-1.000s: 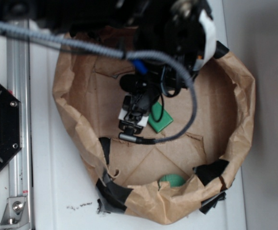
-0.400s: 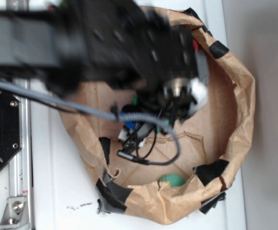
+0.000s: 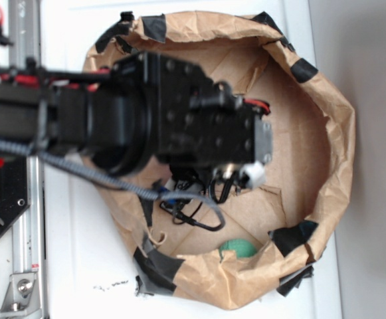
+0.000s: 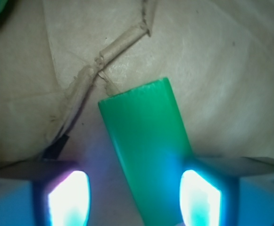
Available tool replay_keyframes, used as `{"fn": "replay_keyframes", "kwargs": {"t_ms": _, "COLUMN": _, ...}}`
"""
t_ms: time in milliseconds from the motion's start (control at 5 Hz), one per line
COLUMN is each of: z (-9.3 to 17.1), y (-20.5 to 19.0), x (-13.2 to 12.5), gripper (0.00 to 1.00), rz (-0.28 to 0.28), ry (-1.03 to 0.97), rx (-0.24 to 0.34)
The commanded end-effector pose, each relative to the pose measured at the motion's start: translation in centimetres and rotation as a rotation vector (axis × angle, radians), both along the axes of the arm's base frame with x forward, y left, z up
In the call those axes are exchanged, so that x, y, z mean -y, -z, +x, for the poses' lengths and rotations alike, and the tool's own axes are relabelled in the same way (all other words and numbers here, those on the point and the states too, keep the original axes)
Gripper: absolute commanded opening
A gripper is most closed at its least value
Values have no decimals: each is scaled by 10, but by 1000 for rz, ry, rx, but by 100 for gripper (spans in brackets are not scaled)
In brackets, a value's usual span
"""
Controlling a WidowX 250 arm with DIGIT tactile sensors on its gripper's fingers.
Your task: Grab the green block.
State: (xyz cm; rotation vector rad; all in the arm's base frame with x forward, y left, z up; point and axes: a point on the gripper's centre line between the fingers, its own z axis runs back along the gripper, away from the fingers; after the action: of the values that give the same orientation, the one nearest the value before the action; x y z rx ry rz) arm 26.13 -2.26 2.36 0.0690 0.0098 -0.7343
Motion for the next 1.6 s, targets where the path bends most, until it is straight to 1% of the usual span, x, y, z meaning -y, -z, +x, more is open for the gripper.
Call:
{"fn": "replay_keyframes", "kwargs": {"t_ms": 0, "z": 3, "y": -3, "x": 1, "gripper": 0, "rz": 12, "ry": -6, "rx": 16}}
{"fn": "replay_keyframes", "kwargs": {"t_ms": 200, "z": 14, "y": -12, "x": -24, "gripper": 0, "rz": -25, "ry": -61, "rx": 22}}
{"fn": "replay_keyframes", "kwargs": {"t_ms": 400, "z": 13, "y": -18, "x": -38, "gripper": 100, "rz": -116, "ry": -81, "rx": 21}}
{"fn": "replay_keyframes", "kwargs": {"t_ms": 600, "z": 3, "y": -29, "x": -33, "gripper": 100, "rz": -106, "ry": -42, "rx": 49}}
{"fn": "replay_keyframes", "kwargs": {"t_ms": 800, "z": -1, "y": -48, "x": -31, "gripper": 100, "rz": -130, "ry": -16, "rx": 107}}
{"fn": "replay_keyframes", "kwargs": {"t_ms": 1000, "z": 3, "y": -49, "x": -19, "gripper": 100, "rz": -135, "ry": 44, "rx": 120}}
{"fn": "replay_keyframes", "kwargs": {"t_ms": 1200, "z": 12, "y": -27, "x": -8, "gripper": 100, "rz": -82, "ry": 124, "rx": 114}}
{"fn": "replay_keyframes", "kwargs": {"t_ms": 1400, "z": 22, "y": -8, "x": -9, "gripper": 100, "rz": -105, "ry": 144, "rx": 107}}
